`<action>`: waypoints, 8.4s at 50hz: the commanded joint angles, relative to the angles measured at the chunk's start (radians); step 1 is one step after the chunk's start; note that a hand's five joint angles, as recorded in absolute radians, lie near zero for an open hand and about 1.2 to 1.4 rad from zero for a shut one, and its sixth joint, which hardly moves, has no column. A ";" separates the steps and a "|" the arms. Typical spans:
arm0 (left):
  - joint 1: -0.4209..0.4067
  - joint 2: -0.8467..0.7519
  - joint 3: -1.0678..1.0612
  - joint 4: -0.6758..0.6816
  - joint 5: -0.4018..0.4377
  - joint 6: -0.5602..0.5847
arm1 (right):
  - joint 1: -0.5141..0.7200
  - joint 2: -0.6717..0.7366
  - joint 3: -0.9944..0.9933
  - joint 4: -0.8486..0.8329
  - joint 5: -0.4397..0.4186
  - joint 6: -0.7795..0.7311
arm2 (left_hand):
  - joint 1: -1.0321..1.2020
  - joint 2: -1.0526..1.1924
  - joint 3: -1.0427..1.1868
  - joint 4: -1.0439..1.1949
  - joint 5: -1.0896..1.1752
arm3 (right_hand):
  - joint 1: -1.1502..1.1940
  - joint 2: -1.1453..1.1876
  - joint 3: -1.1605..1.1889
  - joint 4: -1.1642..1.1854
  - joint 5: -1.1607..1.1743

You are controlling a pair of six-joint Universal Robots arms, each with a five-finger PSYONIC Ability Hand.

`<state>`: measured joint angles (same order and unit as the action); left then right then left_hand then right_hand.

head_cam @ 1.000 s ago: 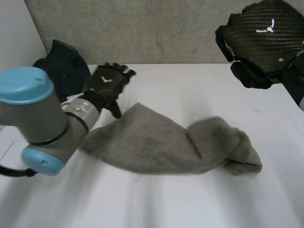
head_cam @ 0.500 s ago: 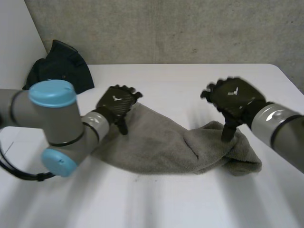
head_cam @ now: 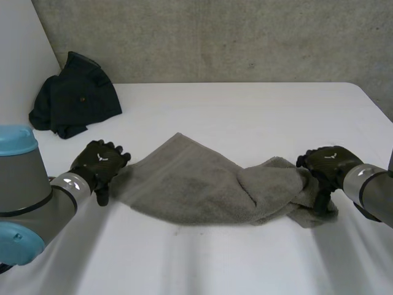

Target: Fold the laundry.

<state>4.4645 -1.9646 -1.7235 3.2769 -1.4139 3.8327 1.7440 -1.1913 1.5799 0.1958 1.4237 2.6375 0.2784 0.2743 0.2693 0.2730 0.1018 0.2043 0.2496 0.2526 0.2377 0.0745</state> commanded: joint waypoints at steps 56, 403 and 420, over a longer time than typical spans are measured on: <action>-0.067 -0.244 0.504 -0.152 -0.129 -0.223 | 0.077 0.459 -0.871 0.197 0.069 -0.206 | 0.926 0.931 0.935 0.932 0.929 | 1.192 1.147 1.144 1.159 1.147; -0.011 0.024 0.107 0.165 -0.091 -0.387 | -0.216 0.065 0.177 -0.331 -0.239 0.378 | 1.118 1.122 1.127 1.123 1.120 | 0.388 0.343 0.340 0.355 0.344; -0.011 0.036 0.105 0.159 -0.094 -0.384 | -0.118 0.168 0.063 -0.371 -0.236 0.400 | 1.118 1.122 1.127 1.123 1.120 | 1.192 1.147 1.144 1.159 1.147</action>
<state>4.4532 -1.9370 -1.6168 3.4419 -1.5072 3.4460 1.5989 -1.0213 1.6587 -0.1797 1.1935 3.0366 1.1225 1.2000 1.1924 1.2029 0.9830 0.9210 1.1048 1.1039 1.0990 0.8970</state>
